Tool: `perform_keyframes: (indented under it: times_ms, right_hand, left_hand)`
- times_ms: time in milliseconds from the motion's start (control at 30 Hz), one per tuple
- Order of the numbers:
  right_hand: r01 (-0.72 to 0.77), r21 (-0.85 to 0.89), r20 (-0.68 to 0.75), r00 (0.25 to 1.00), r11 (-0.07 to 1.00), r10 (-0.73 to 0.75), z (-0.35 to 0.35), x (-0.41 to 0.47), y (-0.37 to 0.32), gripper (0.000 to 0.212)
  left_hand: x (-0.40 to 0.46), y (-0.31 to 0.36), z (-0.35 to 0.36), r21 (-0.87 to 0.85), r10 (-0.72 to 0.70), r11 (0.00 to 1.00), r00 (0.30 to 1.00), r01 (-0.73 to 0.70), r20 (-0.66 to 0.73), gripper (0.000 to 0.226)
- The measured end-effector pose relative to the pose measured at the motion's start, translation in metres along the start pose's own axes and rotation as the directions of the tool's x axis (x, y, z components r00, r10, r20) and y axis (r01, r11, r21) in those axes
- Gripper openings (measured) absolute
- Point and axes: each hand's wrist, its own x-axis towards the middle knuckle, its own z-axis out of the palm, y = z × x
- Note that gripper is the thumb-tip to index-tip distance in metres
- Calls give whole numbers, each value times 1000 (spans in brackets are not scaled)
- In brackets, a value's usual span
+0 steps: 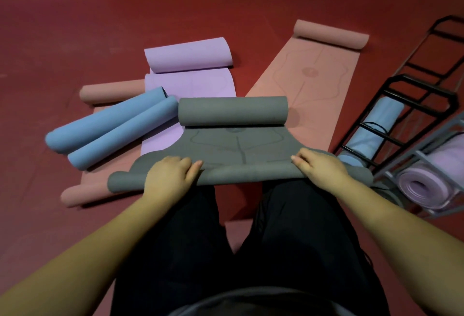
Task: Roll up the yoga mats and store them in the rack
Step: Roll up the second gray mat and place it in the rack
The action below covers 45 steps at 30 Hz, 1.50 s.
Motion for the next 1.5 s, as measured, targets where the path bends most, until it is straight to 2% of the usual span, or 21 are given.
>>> perform_keyframes:
  times_ms: [67, 167, 300, 367, 500, 600, 733, 800, 900, 967, 1133, 1200, 1267, 1367, 1500]
  right_hand:
    - [-16, 47, 18, 1000, 999, 15, -1, 7, 1, 37]
    - [22, 137, -40, 999, 990, -16, 1, 14, 4, 39]
    - [-5, 32, -54, 999, 999, 6, -5, 19, -1, 46]
    - [-51, -2, -39, 998, 999, 50, -8, 22, -4, 47]
    - [-130, 11, 22, 991, 992, 129, -15, 32, -8, 46]
    - [-144, 21, 82, 987, 989, 142, -17, 40, -10, 47]
    - [-88, -70, -43, 995, 994, 86, -10, 40, -12, 51]
    - [-65, -136, -140, 989, 989, 46, -7, 30, -12, 52]
    - [21, -151, -280, 958, 988, -63, -1, 15, -6, 40]
    - [42, -112, -344, 936, 993, -79, 5, 8, -3, 32]
    - [20, -104, -364, 930, 994, -57, 13, 3, -2, 39]
    - [-6, -23, -367, 930, 1000, -3, 13, 10, -3, 39]
    - [-74, -2, -300, 952, 997, 70, 13, 23, -4, 41]
    - [-149, -90, -94, 986, 985, 141, 6, 43, -5, 45]
    - [-166, -90, 209, 961, 982, 181, -9, 63, -6, 44]
  left_hand:
    - [-10, -4, 7, 48, 68, 997, 997, -67, -31, 55]
    - [-18, -5, 15, 141, 46, 989, 998, -39, -47, 50]
    - [-15, -8, 20, 160, -26, 986, 997, 37, -72, 50]
    - [-8, -10, 18, 160, -41, 986, 999, 43, -14, 53]
    - [15, -19, 9, 179, -24, 984, 980, -12, 199, 65]
    - [34, -21, 7, 39, -108, 994, 957, 101, 269, 51]
    - [54, -22, 3, -6, -162, 983, 881, 184, 444, 53]
    - [59, -22, 4, 6, -169, 982, 872, 188, 460, 51]
    - [63, -21, 5, 38, -164, 986, 878, 165, 450, 46]
    - [64, -20, 3, 26, -207, 974, 840, 224, 503, 48]
    - [74, -25, 5, -15, -229, 956, 776, 294, 587, 56]
    - [79, -26, 8, -47, -215, 952, 769, 303, 602, 54]
    - [81, -27, 12, -91, -188, 950, 779, 299, 598, 46]
    - [83, -27, 17, -93, -207, 950, 824, 298, 527, 37]
    - [69, -15, 23, 72, -217, 976, 936, 205, 276, 52]
